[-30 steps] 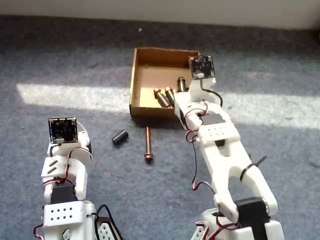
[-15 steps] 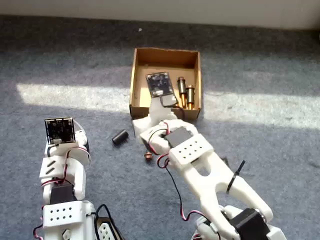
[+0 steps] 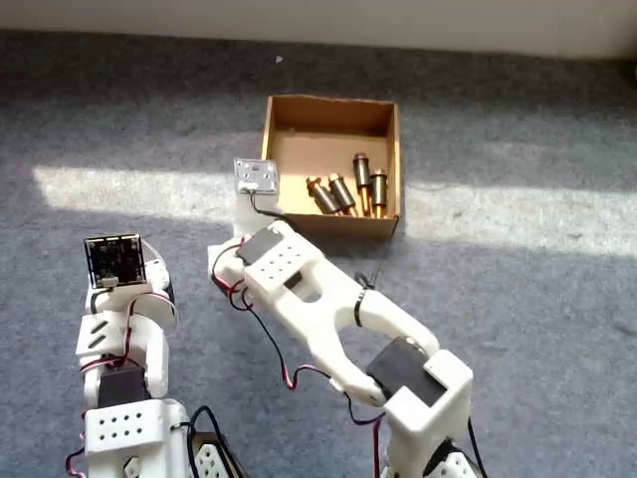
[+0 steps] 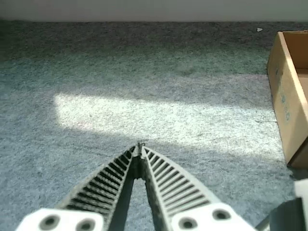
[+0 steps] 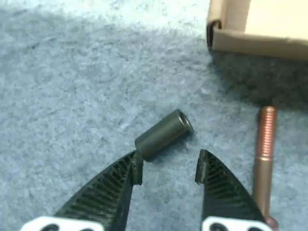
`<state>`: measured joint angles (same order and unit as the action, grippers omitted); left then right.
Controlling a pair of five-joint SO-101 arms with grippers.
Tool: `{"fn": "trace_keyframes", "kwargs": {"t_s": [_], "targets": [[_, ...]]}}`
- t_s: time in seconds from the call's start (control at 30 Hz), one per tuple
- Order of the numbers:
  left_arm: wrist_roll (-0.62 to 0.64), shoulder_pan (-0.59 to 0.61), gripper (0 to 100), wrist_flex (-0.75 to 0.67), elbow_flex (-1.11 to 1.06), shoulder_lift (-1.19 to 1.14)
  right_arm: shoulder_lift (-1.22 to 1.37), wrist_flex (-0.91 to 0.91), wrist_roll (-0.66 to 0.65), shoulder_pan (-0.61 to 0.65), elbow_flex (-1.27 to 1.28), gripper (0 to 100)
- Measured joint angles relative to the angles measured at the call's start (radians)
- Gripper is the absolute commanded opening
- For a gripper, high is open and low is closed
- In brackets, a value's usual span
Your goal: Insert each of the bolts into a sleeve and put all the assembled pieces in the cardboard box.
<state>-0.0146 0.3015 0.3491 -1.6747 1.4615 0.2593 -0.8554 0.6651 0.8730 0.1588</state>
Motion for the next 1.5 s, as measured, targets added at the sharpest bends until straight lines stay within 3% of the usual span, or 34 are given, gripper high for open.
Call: {"fn": "trace_keyframes", "kwargs": {"t_s": [0.63,0.83,1.2,1.5], "targets": [[0.0,0.0,1,0.0,0.0,0.0,0.192,-0.009,0.018,-0.003,-0.133,16.3],[0.0,0.0,1,0.0,0.0,0.0,0.192,-0.011,0.018,-0.012,-0.133,1.5],[0.0,0.0,1,0.0,0.0,0.0,0.199,-0.032,-0.123,-0.025,-0.133,0.5],[0.0,0.0,1,0.0,0.0,0.0,0.153,-0.199,-0.358,-0.026,-0.146,0.5]]}}
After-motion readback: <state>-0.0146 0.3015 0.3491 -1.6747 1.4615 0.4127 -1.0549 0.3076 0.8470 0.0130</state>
